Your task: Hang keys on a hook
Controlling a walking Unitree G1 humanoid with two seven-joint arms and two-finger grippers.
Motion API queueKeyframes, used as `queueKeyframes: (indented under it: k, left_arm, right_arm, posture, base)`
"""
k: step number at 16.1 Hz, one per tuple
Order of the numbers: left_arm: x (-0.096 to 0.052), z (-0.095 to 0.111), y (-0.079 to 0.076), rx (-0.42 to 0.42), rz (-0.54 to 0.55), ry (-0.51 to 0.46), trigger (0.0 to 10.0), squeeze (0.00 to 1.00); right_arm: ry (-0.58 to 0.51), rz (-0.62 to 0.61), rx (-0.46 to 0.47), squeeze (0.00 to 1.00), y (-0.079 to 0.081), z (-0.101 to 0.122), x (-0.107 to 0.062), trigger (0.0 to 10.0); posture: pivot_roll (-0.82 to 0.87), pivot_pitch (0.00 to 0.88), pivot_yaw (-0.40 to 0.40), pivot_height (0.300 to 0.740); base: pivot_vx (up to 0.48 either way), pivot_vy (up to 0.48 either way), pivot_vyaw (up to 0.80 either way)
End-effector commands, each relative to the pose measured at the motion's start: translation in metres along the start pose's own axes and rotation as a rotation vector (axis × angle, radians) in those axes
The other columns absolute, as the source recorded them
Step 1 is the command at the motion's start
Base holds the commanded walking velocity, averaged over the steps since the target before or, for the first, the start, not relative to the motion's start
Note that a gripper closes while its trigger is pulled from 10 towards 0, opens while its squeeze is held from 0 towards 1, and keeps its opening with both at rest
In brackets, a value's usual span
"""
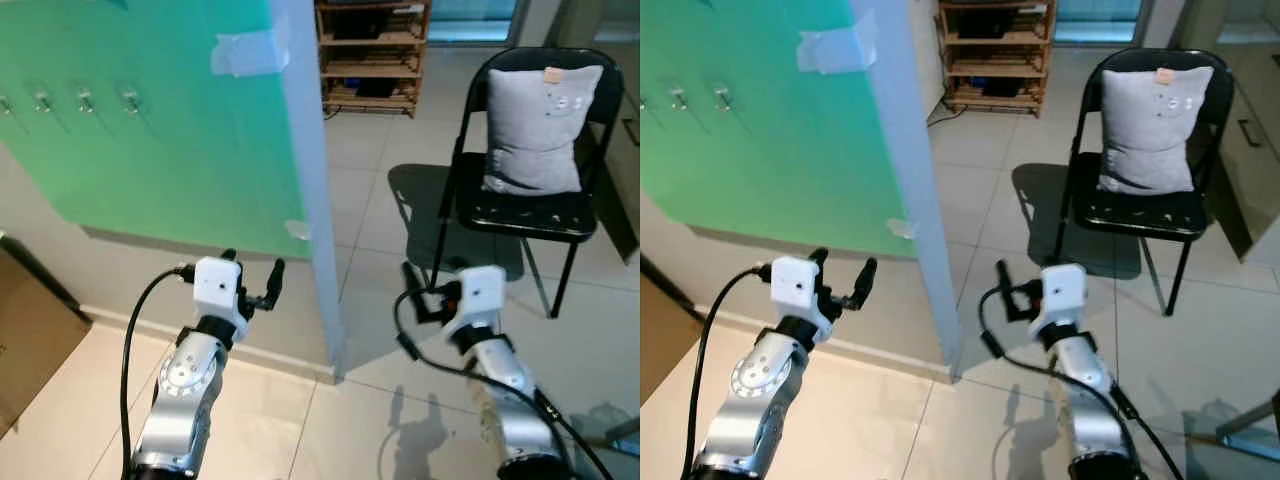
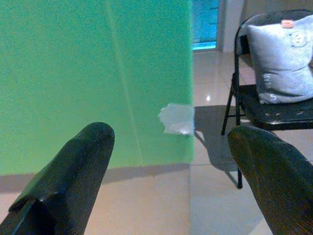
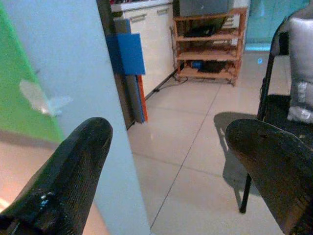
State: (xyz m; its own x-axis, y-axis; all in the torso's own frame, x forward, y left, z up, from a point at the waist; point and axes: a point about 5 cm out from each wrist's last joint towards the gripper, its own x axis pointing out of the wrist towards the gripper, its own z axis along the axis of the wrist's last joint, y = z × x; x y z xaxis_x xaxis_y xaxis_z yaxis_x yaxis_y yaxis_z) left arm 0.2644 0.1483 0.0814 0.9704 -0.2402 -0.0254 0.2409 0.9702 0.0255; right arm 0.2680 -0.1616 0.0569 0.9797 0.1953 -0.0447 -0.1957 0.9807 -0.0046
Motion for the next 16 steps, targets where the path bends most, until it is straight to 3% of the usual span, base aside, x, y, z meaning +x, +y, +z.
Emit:
queueKeyframes:
  k: [1, 7, 8, 9, 11, 13, 16]
  left_arm:
    - [-0.002, -0.004, 0.002, 0.009, 0.001, 0.028, 10.0, 0.0]
    - [-0.007, -0.004, 0.005, -0.004, 0.012, 0.001, 10.0, 0.0]
    - [-0.019, -0.002, 0.014, 0.033, 0.047, -0.03, 10.0, 0.0]
    - [-0.03, -0.005, 0.02, 0.016, 0.075, -0.027, 10.0, 0.0]
    - [-0.048, -0.01, 0.014, 0.005, 0.102, -0.017, 10.0, 0.0]
    - [-0.048, -0.014, 0.011, -0.026, 0.121, 0.003, 10.0, 0.0]
    - [-0.038, -0.012, 0.005, 0.003, 0.059, 0.005, 10.0, 0.0]
  right_arm:
    - [0.004, 0.002, 0.007, 0.0, 0.0, -0.002, -0.001, 10.0]
    - [0.004, -0.005, 0.007, 0.0, -0.003, -0.005, -0.005, 10.0]
    - [-0.022, -0.029, -0.015, 0.0, -0.012, -0.002, -0.014, 10.0]
    - [-0.025, -0.049, -0.026, 0.0, -0.02, -0.004, -0.023, 10.0]
    - [-0.016, -0.085, -0.041, 0.0, -0.026, -0.01, -0.045, 10.0]
    - [-0.001, -0.092, -0.026, 0.0, -0.024, -0.014, -0.049, 10.0]
    - [-0.006, -0.069, -0.006, 0.0, -0.018, -0.013, -0.039, 10.0]
  posture:
    - [-0.2, 0.0, 0.116, 0.74]
    - [-0.2, 0.0, 0.12, 0.74]
    - [-0.2, 0.0, 0.119, 0.74]
    - [-0.2, 0.0, 0.117, 0.74]
    - [-0.2, 0.0, 0.112, 0.74]
    - [-0.2, 0.0, 0.115, 0.74]
    - [-0.2, 0.0, 0.121, 0.74]
  base:
    - [0.0, 0.0, 0.0]
    - [0.0, 0.0, 0.0]
    - [0.0, 0.0, 0.0]
    - [0.0, 0.0, 0.0]
    - [0.0, 0.0, 0.0]
    - [0.0, 0.0, 0.0]
    - [0.0, 0.08, 0.0]
